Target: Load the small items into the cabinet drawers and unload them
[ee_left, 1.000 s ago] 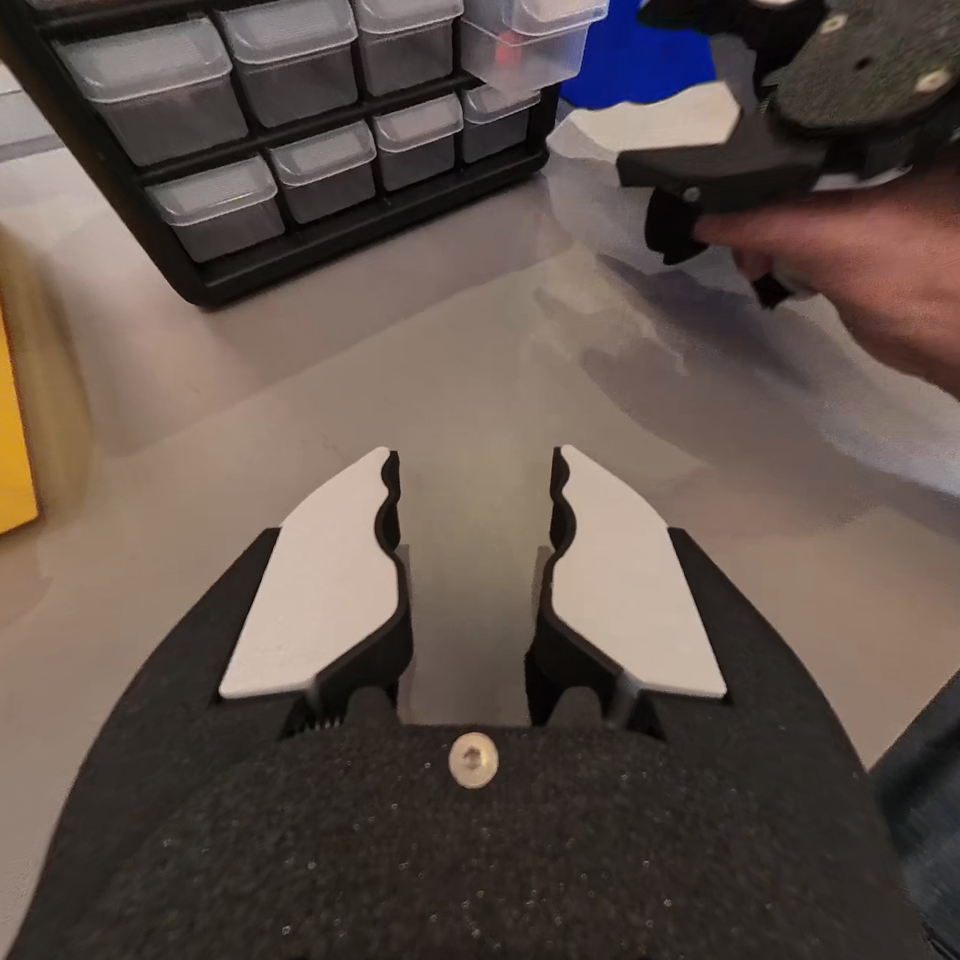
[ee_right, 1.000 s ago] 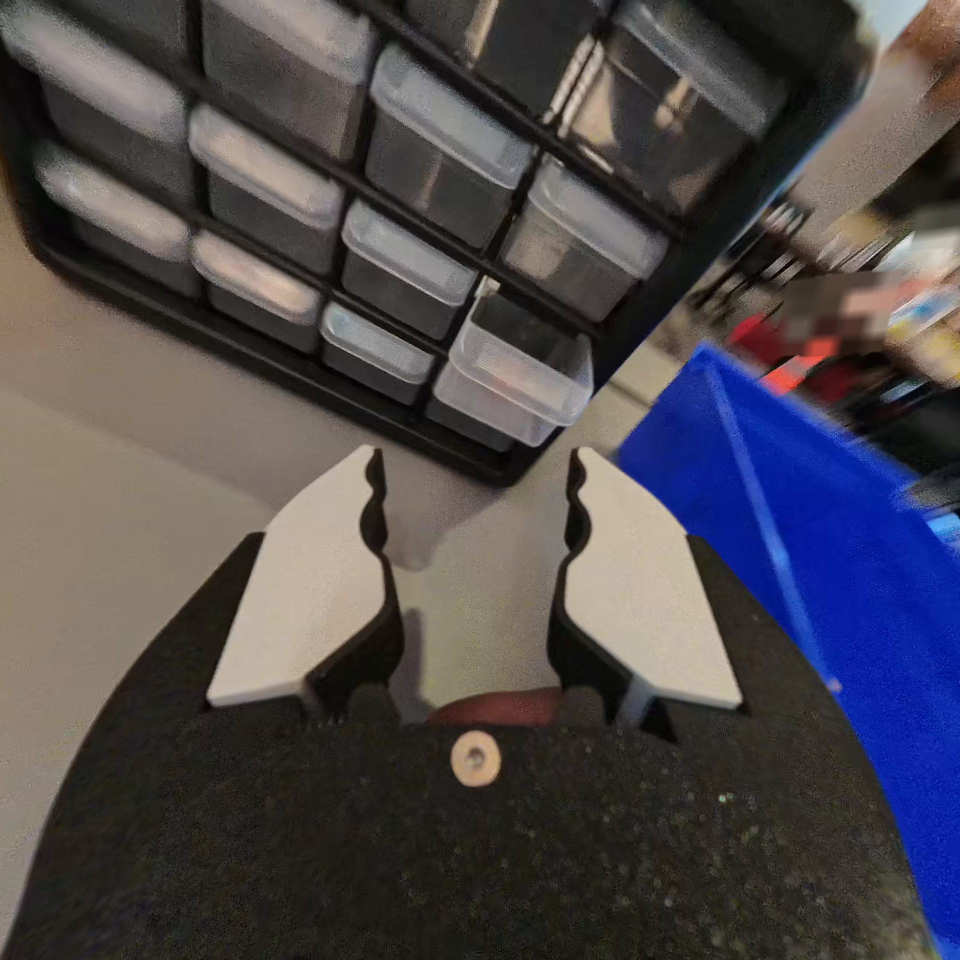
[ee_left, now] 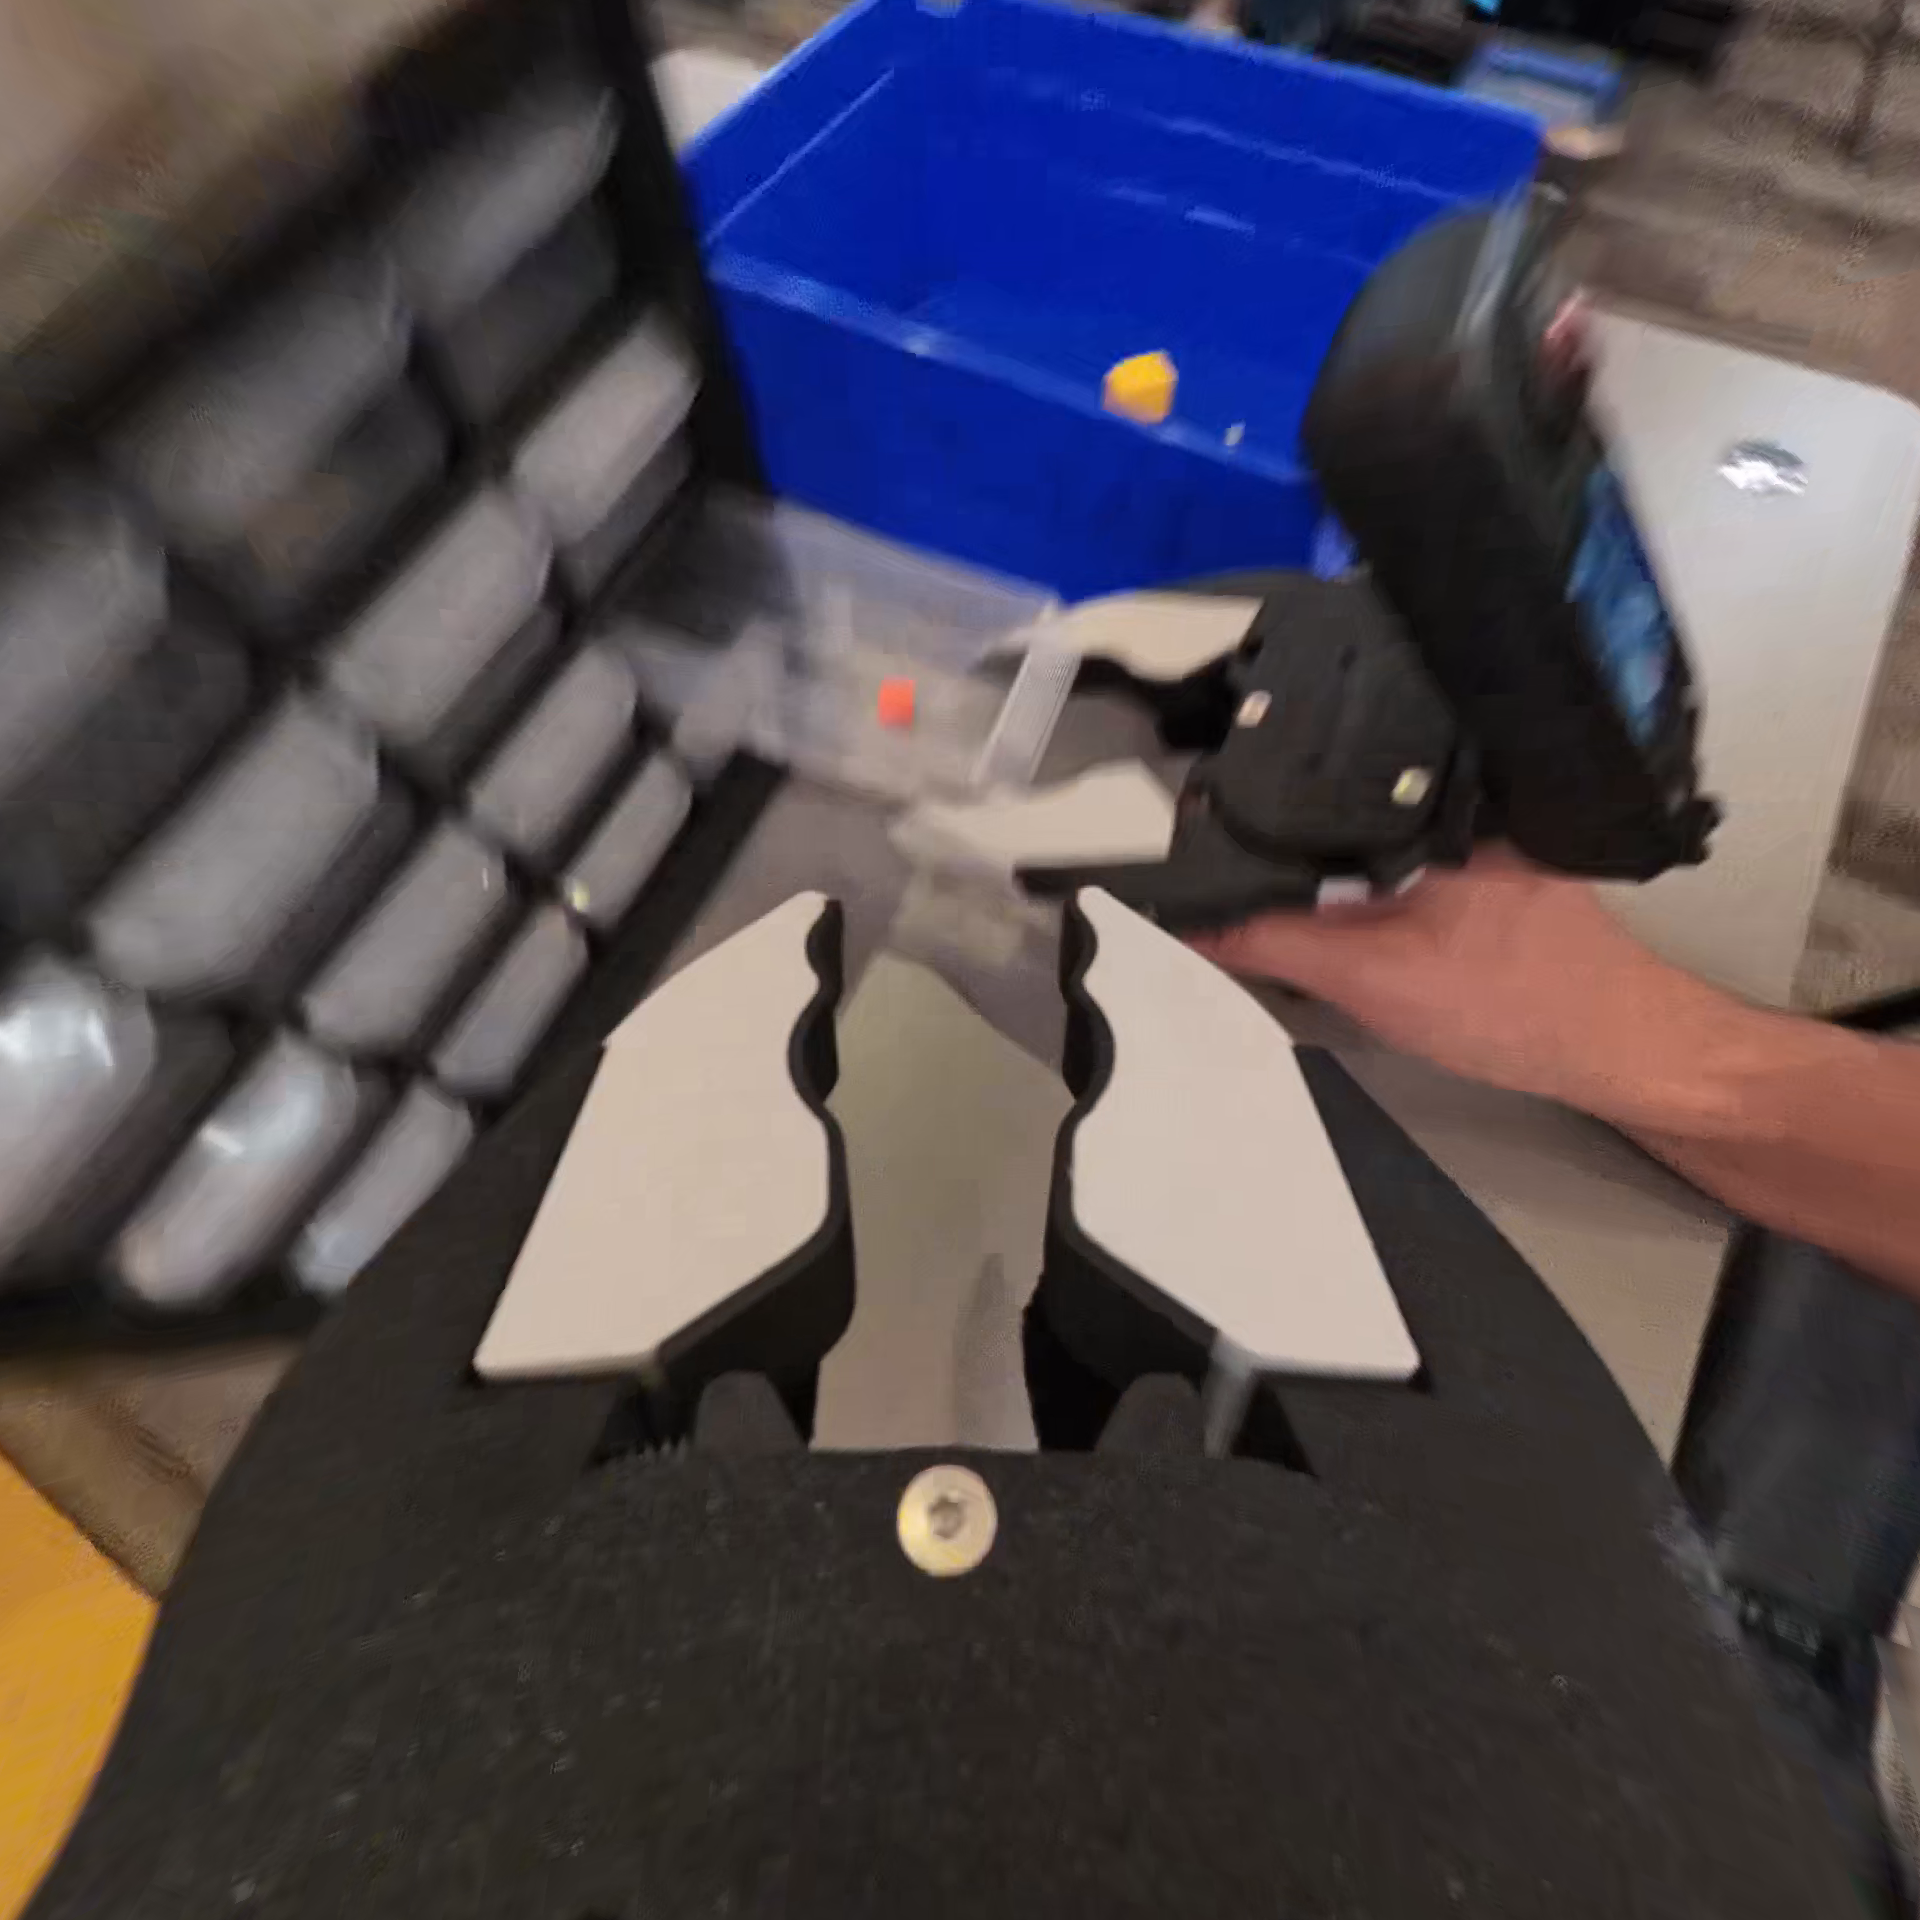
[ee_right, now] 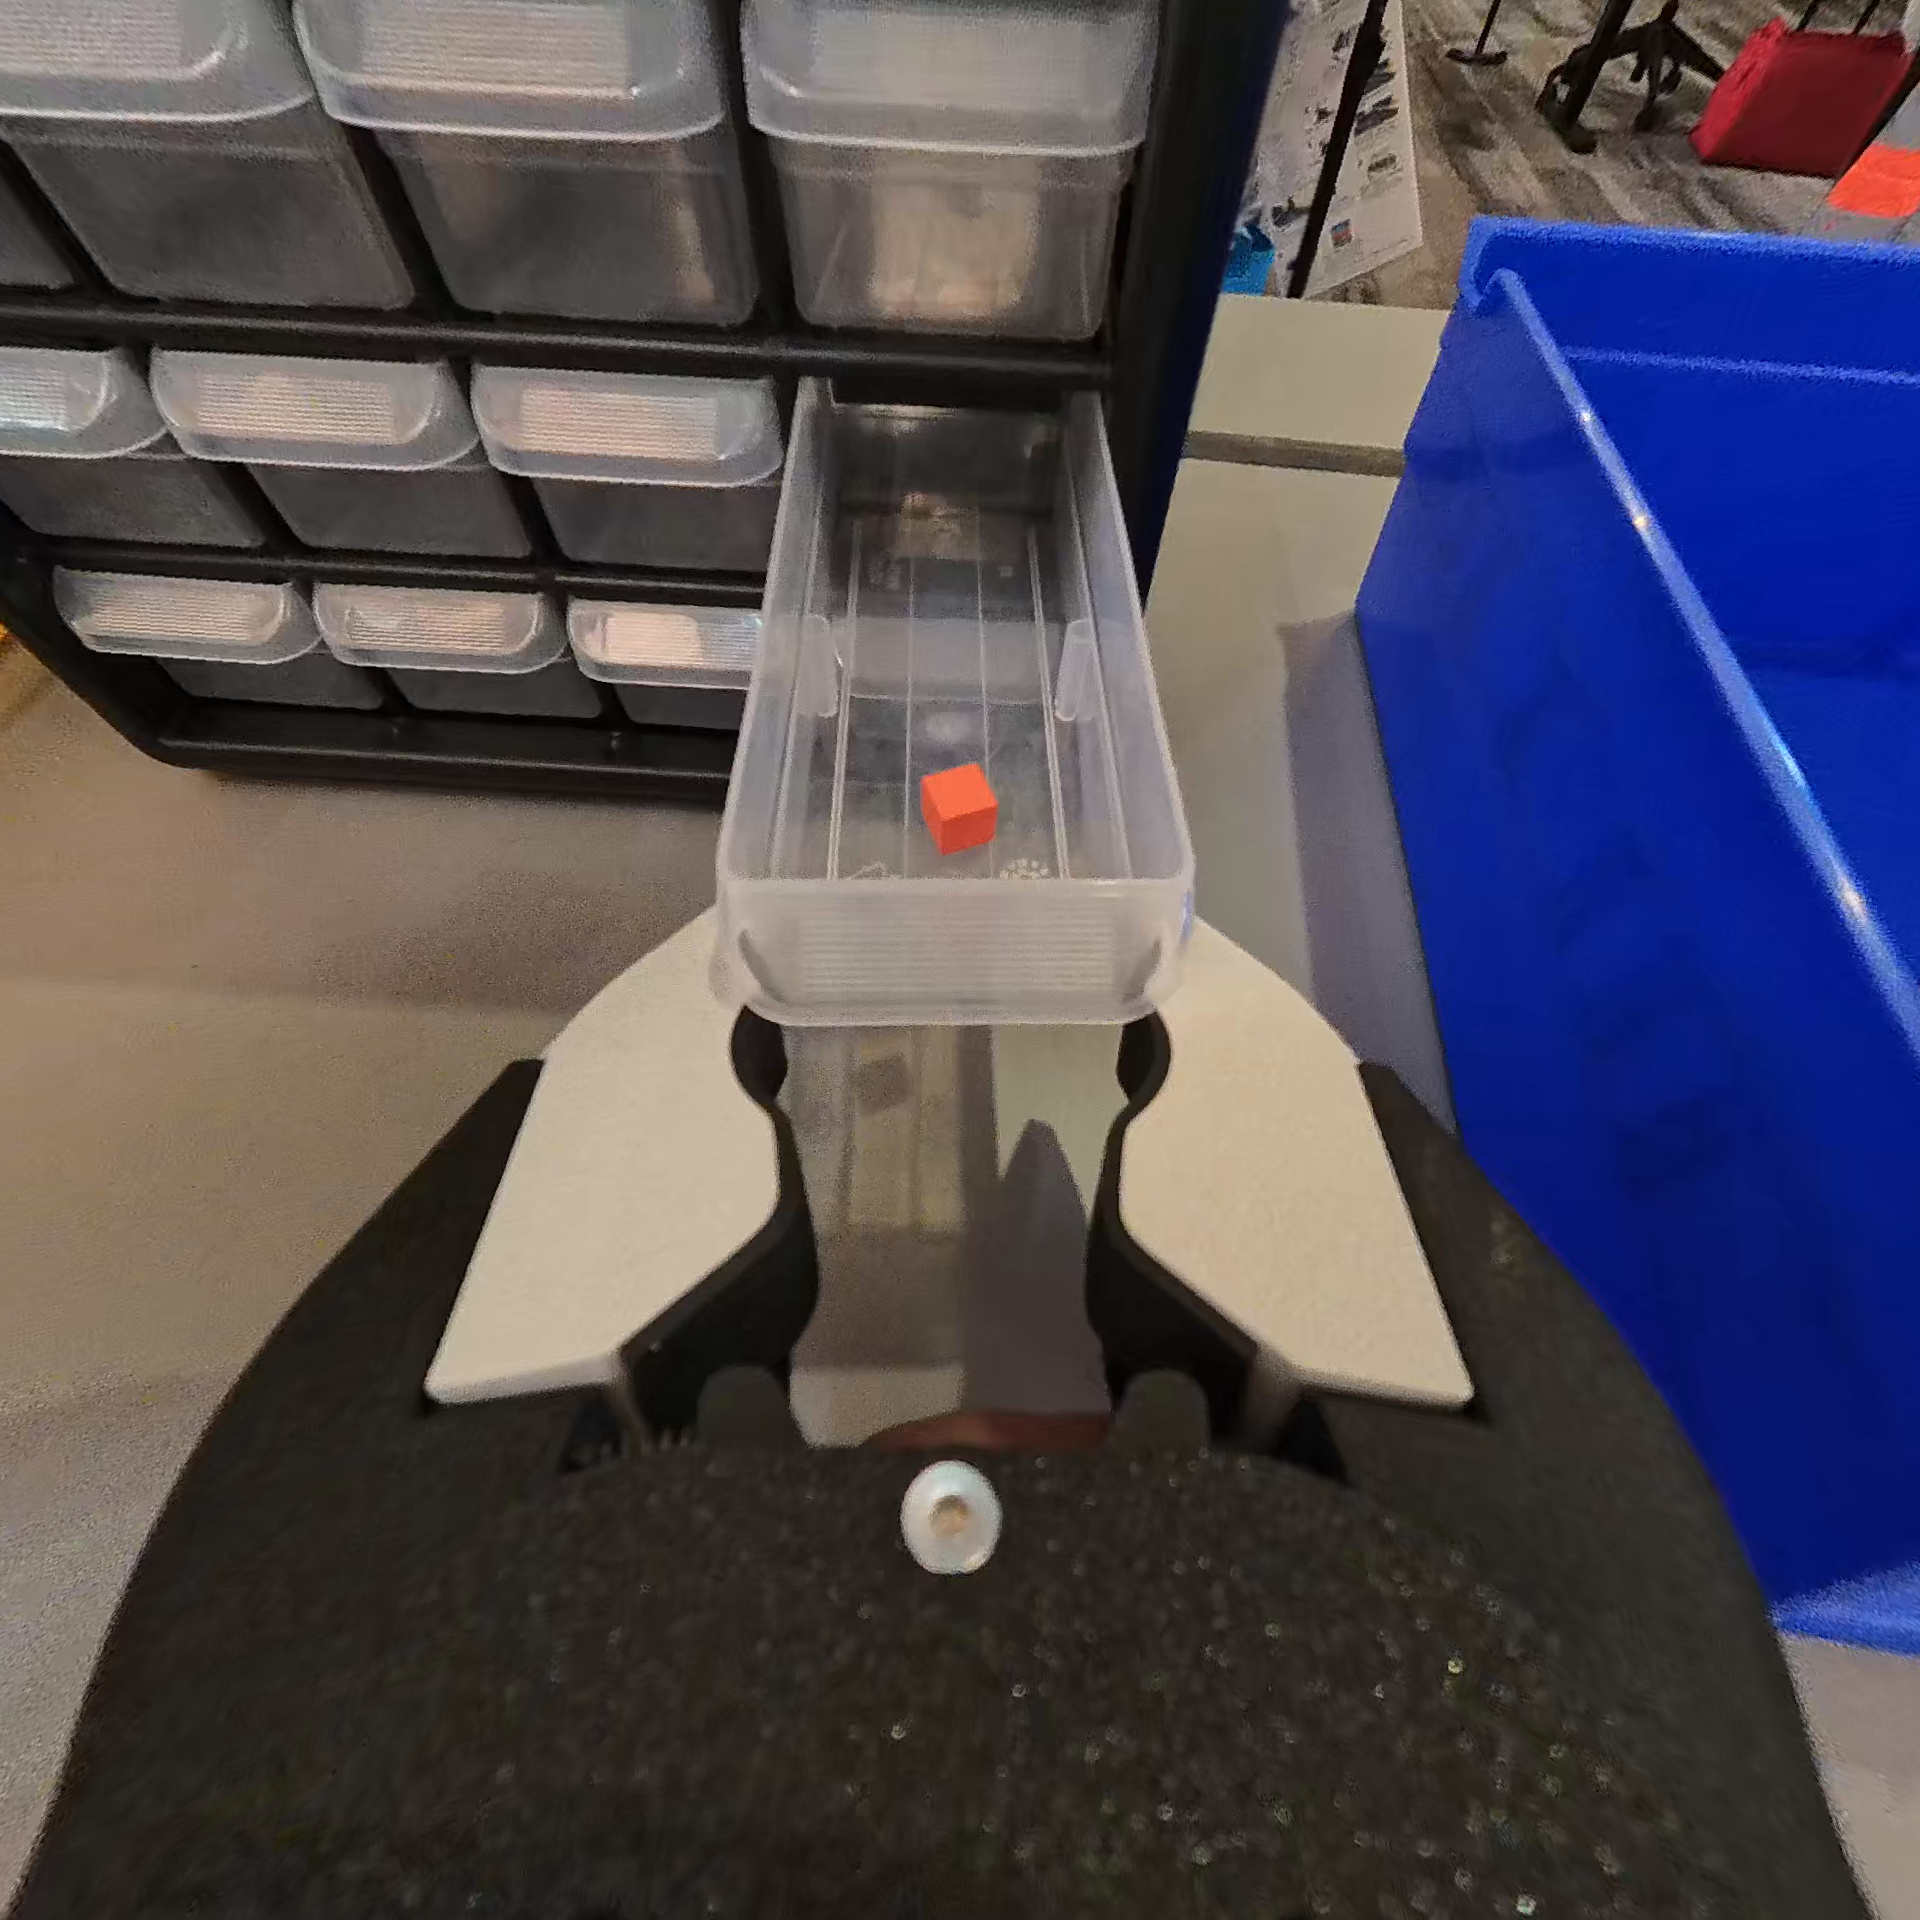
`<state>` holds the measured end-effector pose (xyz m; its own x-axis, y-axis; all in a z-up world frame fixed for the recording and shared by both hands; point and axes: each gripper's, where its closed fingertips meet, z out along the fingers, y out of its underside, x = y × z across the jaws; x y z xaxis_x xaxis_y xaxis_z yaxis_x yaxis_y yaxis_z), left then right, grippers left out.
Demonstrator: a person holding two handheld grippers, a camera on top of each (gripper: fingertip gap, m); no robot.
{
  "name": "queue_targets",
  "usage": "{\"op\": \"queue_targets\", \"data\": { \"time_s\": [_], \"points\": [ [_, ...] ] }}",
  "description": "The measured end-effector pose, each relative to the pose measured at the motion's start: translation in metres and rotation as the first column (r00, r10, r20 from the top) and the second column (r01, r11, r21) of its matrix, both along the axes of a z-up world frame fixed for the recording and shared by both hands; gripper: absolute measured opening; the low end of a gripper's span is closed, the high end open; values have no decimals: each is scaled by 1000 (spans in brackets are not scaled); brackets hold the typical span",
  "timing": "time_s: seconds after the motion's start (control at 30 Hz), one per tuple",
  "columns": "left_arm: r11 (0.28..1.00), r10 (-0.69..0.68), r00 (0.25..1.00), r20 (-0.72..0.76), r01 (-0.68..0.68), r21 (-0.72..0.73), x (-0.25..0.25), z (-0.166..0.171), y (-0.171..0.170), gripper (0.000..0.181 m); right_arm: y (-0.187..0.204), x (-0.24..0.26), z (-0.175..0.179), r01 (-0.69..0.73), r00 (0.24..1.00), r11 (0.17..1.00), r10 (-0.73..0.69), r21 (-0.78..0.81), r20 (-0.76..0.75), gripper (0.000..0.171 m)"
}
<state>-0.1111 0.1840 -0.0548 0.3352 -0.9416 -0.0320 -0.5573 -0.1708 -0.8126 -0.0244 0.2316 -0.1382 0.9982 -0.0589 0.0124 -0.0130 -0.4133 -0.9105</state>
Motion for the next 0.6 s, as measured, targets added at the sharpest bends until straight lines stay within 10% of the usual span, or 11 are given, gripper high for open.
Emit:
{"op": "queue_targets", "data": {
  "time_s": [0.2,0.6],
  "points": [
    [965,-233,873,-428,261,9,72,-7,36,36,-10,-1,-1,0,1000,1000,0,-3,-19,62],
    [983,-183,670,-720,98,-158,92,-71,58,41,-11,0,-4,-9,999,1000,9,-9,-40,62]
  ]
}}
